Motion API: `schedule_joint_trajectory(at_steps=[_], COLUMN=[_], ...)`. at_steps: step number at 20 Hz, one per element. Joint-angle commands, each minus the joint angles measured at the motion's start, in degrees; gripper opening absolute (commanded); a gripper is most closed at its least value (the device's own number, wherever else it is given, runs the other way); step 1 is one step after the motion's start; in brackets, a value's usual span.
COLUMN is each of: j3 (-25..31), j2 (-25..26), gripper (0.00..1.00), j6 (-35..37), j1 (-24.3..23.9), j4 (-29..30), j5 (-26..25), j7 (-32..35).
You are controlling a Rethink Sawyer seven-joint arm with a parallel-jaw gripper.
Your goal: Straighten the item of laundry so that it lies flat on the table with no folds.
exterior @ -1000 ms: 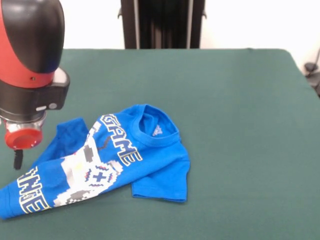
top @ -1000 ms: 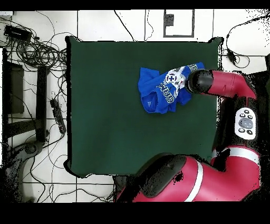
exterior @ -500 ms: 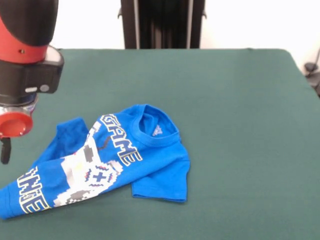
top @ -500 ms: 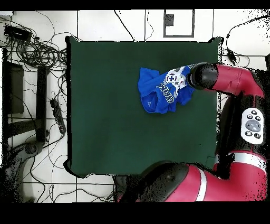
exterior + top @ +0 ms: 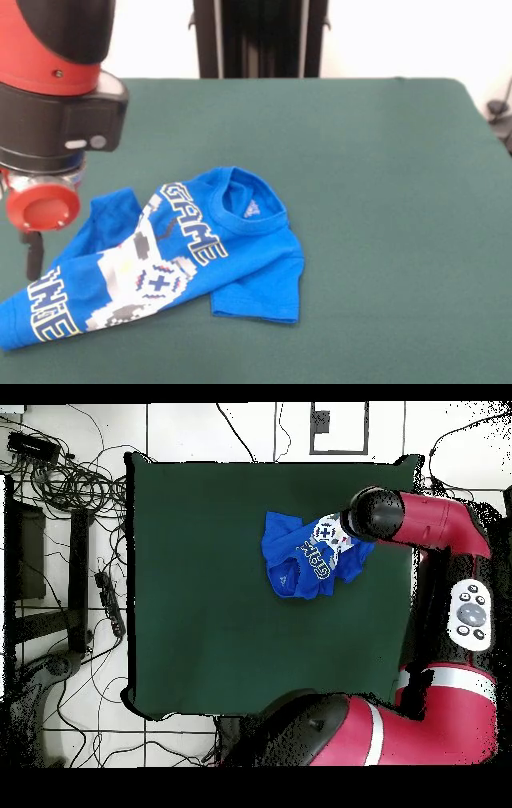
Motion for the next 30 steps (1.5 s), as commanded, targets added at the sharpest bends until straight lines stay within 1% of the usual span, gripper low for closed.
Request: schedule_joint_trajectory(at_steps=[1, 6, 8, 9, 10, 11, 14, 15, 18, 20, 21, 23, 25, 26, 29, 30], j3=[8.1, 9.9, 11.3, 13.5, 14.6, 18.9, 23.4, 24.0, 27.6, 30.0, 30.6, 30.1, 30.2, 29.9, 27.0, 26.4], j2=[5.6, 8.6, 9.4, 9.7, 9.9, 10.2, 11.2, 11.5, 13.5, 15.6, 16.6, 17.4, 18.8, 19.1, 19.7, 19.8], gripper=[1.0, 1.0, 1.0, 1.0, 1.0, 1.0, 1.0, 1.0, 1.0, 1.0, 1.0, 1.0, 1.0, 1.0, 1.0, 1.0], j6=[0.2, -2.2, -3.4, -0.9, 0.5, 3.1, 9.7, 12.4, 14.3, 13.9, 12.7, 11.4, 13.1, 13.0, 12.7, 12.5], j1=[4.8, 4.8, 4.2, 3.2, 2.6, 0.5, -1.7, -2.1, -3.7, -4.5, -3.9, -3.8, -3.0, -3.0, -2.0, -2.0], j4=[-2.5, -5.4, -6.2, -6.9, -7.7, -8.7, -11.3, -12.4, -13.1, -14.1, -15.2, -15.1, -17.6, -17.6, -17.8, -17.4], j5=[2.7, 4.6, 4.5, 4.2, 3.5, 2.6, 1.2, 0.5, 1.2, 2.2, 2.3, 2.6, 3.2, 3.6, 4.2, 4.6], j7=[-3.3, -3.0, -5.8, -12.2, -16.7, -29.0, -41.3, -44.8, -50.4, -53.1, -52.8, -51.4, -50.1, -49.4, -43.2, -42.2])
